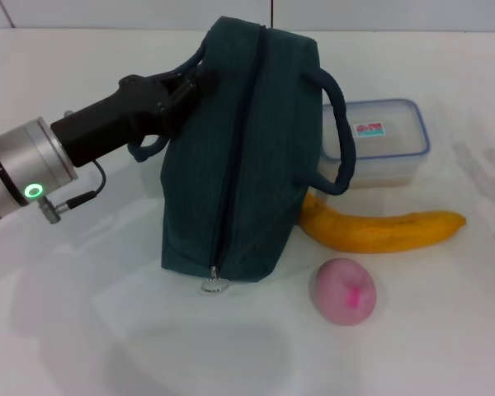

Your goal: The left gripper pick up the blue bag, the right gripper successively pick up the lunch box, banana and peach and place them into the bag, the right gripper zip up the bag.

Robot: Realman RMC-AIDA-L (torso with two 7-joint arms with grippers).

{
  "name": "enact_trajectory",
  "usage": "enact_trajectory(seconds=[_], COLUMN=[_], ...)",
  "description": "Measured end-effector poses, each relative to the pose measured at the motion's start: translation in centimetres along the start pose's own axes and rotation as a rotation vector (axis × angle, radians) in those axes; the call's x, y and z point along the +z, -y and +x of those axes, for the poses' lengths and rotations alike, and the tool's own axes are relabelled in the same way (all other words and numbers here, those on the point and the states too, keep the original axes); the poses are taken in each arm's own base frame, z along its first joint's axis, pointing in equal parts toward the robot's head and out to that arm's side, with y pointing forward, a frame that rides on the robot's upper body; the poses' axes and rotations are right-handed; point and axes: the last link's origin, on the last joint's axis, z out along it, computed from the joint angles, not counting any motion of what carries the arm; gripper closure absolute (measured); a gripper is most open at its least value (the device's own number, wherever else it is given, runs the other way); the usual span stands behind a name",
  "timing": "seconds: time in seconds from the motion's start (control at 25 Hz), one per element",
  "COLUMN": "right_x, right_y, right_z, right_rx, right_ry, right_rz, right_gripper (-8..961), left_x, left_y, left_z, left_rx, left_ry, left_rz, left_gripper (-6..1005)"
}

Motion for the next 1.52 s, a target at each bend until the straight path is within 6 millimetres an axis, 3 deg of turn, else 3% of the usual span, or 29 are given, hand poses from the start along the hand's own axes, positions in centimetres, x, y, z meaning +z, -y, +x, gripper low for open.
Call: enact_trajectory(seconds=[0.48,0.84,1.52], right_x=[2.9,4.5,6.6], right_y=[-0.7,-1.3,-2.2], right_z=[2.8,6.3,6.5], right_rx=[0.253,0.343,0.386], right_ry=[-0.079,-0.121,-0.072], right_rz=[0.045,0.107,0.118], right_gripper=[84,84,83], left_x=[0.3,0.3,0.8], left_y=[0.0,-0.2,-0.8], left_z=[0.3,0.3,0.7], left_rx=[0.017,0.031,0.052], left_ry=[0.002,0.022,0.022], left_rz=[-0.011,-0.034,-0.075], left_gripper=[960,960,960])
